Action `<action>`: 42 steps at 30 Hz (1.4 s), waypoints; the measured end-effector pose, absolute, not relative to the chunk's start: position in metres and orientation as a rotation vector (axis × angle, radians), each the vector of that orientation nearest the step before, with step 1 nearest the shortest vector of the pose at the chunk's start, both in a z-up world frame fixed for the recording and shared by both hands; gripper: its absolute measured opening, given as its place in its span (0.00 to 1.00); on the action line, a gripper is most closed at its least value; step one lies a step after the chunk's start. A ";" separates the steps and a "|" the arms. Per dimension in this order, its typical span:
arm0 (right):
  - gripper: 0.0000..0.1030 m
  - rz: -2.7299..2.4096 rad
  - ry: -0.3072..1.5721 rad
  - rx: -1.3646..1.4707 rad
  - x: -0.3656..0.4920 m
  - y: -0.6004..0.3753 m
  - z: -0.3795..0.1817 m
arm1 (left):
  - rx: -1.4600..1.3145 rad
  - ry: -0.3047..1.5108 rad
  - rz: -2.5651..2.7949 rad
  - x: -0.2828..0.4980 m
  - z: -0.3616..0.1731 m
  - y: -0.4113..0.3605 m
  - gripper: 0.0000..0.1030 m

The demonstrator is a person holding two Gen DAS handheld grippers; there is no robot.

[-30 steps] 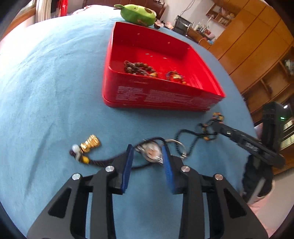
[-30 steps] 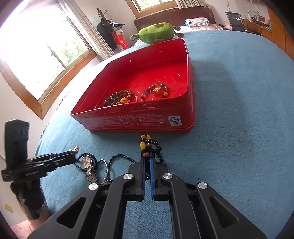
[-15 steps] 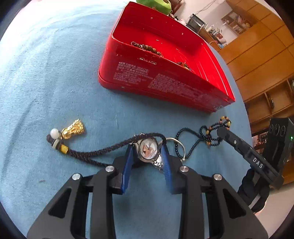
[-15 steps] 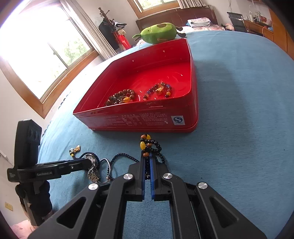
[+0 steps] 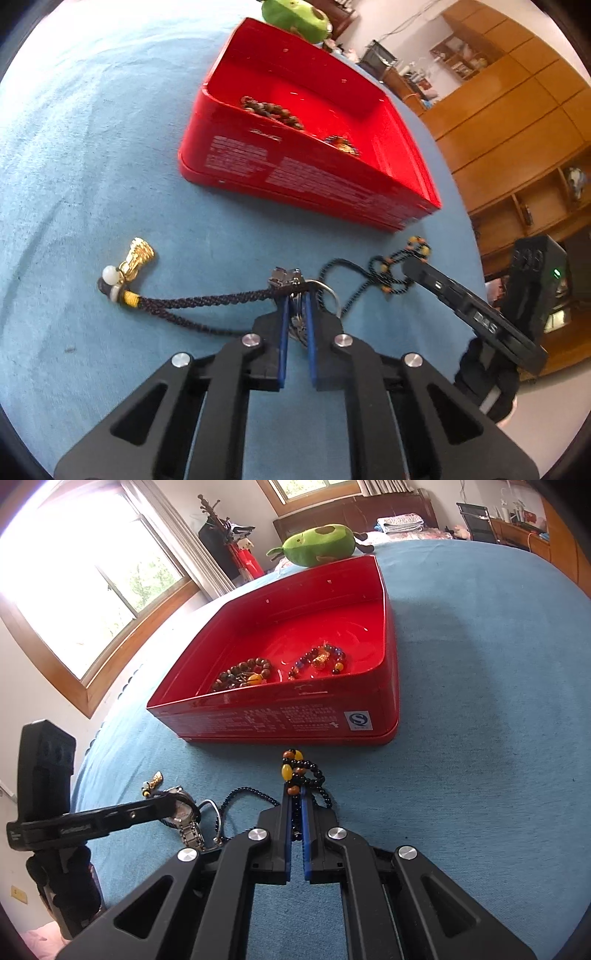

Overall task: Organize jewelry
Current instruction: 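Carry the watch and beaded necklace into the red tin while both tools open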

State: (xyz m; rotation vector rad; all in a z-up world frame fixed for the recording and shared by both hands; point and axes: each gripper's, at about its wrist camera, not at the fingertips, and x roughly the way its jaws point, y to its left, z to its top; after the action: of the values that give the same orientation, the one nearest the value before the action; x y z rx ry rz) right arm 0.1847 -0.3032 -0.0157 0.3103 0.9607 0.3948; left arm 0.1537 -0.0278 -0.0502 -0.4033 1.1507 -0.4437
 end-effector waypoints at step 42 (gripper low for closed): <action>0.04 0.439 0.717 0.223 0.232 -0.299 0.141 | -0.288 0.829 -0.519 0.225 0.087 -0.058 0.06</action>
State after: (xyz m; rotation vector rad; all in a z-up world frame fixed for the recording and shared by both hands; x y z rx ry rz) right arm 0.2317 -0.2985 0.1411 0.2232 0.7165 0.4395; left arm 0.2253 -0.0576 0.0875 -0.2885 0.8294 -0.5190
